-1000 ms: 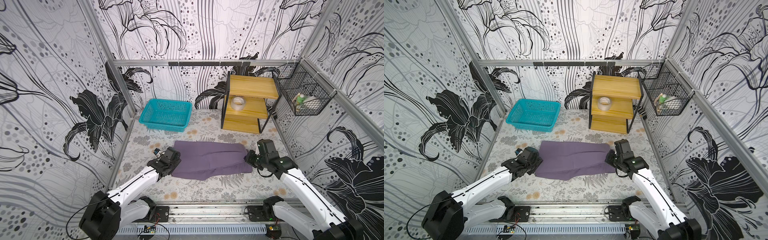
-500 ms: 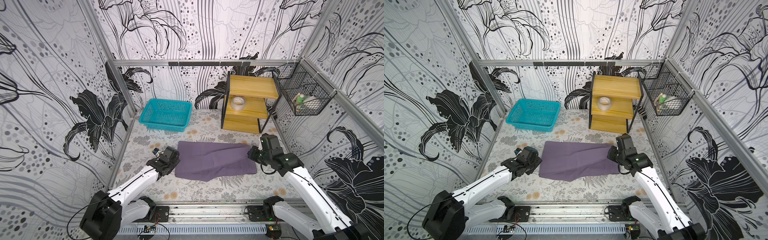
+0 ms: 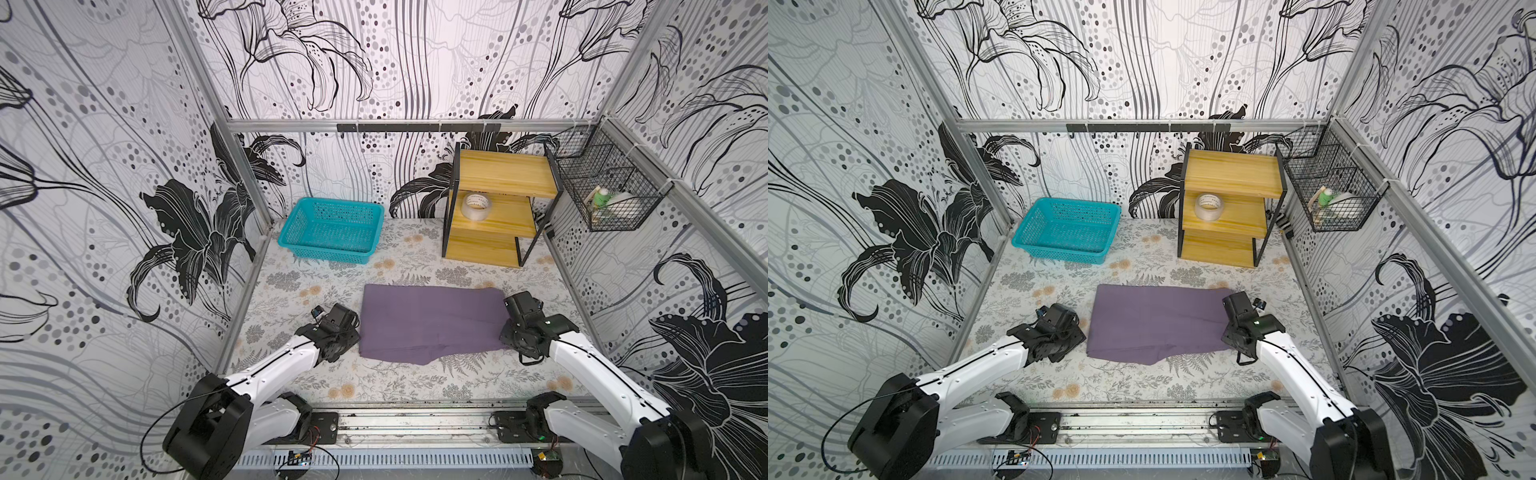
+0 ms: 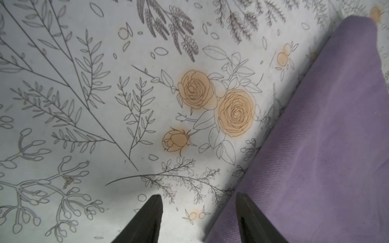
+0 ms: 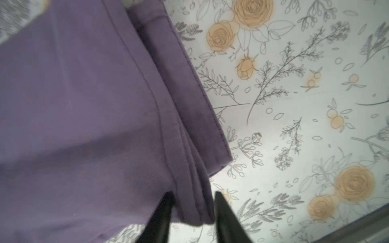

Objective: Roll up the long pants
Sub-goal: Fold the long pant at the center of the board.

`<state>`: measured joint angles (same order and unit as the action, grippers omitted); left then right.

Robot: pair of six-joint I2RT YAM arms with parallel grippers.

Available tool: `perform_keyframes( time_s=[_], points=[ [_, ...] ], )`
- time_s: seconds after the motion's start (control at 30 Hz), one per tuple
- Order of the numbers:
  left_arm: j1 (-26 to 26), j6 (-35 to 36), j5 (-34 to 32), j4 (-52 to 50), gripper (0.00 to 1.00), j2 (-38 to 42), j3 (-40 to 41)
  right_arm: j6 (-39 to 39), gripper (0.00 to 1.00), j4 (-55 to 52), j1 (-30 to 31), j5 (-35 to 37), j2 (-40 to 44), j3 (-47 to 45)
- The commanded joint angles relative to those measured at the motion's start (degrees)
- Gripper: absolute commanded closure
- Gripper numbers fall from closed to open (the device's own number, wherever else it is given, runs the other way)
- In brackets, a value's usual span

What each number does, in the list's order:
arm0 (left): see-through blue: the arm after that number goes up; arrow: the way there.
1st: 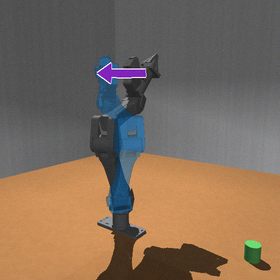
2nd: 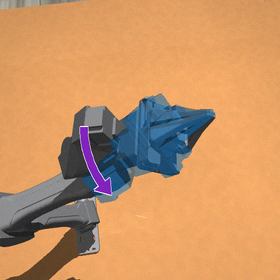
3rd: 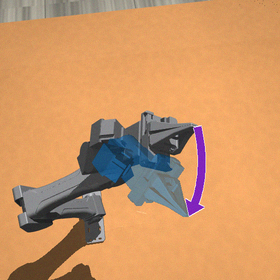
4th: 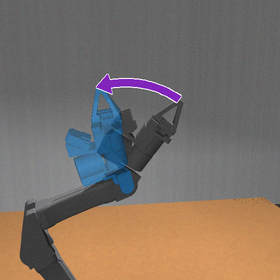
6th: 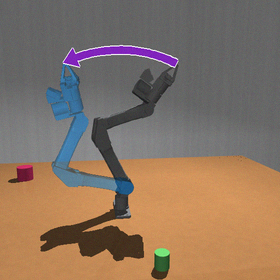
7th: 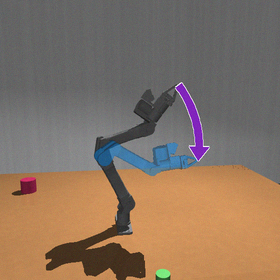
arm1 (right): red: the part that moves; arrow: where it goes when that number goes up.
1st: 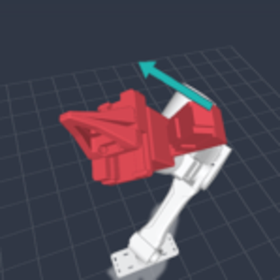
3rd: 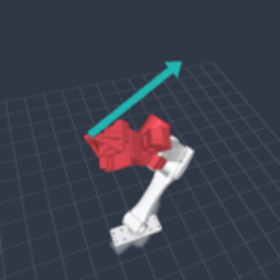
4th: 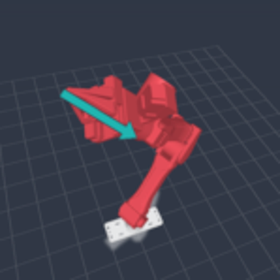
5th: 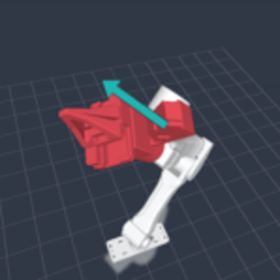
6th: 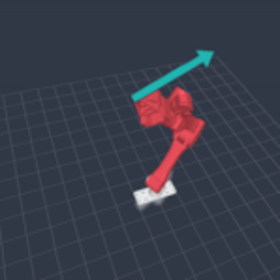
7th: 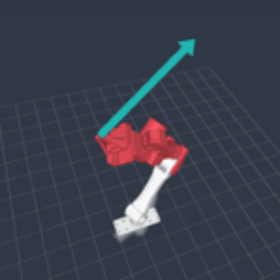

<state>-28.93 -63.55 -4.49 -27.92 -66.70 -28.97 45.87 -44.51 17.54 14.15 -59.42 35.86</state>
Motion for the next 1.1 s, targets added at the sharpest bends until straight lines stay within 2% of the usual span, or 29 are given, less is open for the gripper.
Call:
perform_keyframes(
  time_s=[0.0,0.1,0.23,0.37,0.57,0.8,0.9,1.07],
  points=[
    [-0.6,2.5,2.4,2.8,0.35,-0.1,1.2,3.0,0.42,-0.3,-0.1,4.6,0.2,-0.3],
    [-1.7,3.0,3.7,4.1,0.33,-0.5,1.2,3.0,0.36,-1.6,-0.1,7.5,2.6,1.6],
    [-3.1,3.0,4.6,5.3,0.35,-1.1,1.4,0.5,0.29,0.1,-0.1,8.7,7.7,3.7],
    [-4.6,2.1,4.9,6.2,0.42,-1.9,2.4,-1.2,0.28,3.2,-0.1,6.8,9.9,3.4],
    [-5.2,1.0,5.6,8.6,0.50,-2.8,3.2,-0.9,0.29,4.5,-0.1,4.2,7.7,3.0],
    [-5.6,-0.4,5.7,10.5,0.68,-5.2,3.9,-0.8,0.31,5.3,-0.1,3.8,7.8,2.7],
    [-5.6,-1.1,5.6,11.1,0.79,-5.9,4.0,-0.9,0.31,5.4,-0.1,3.6,7.7,2.8],
    [-5.3,-1.5,0.9,7.2,0.98,-5.2,2.3,-1.7,0.31,5.8,-0.1,2.6,7.4,3.0]
  ],
)
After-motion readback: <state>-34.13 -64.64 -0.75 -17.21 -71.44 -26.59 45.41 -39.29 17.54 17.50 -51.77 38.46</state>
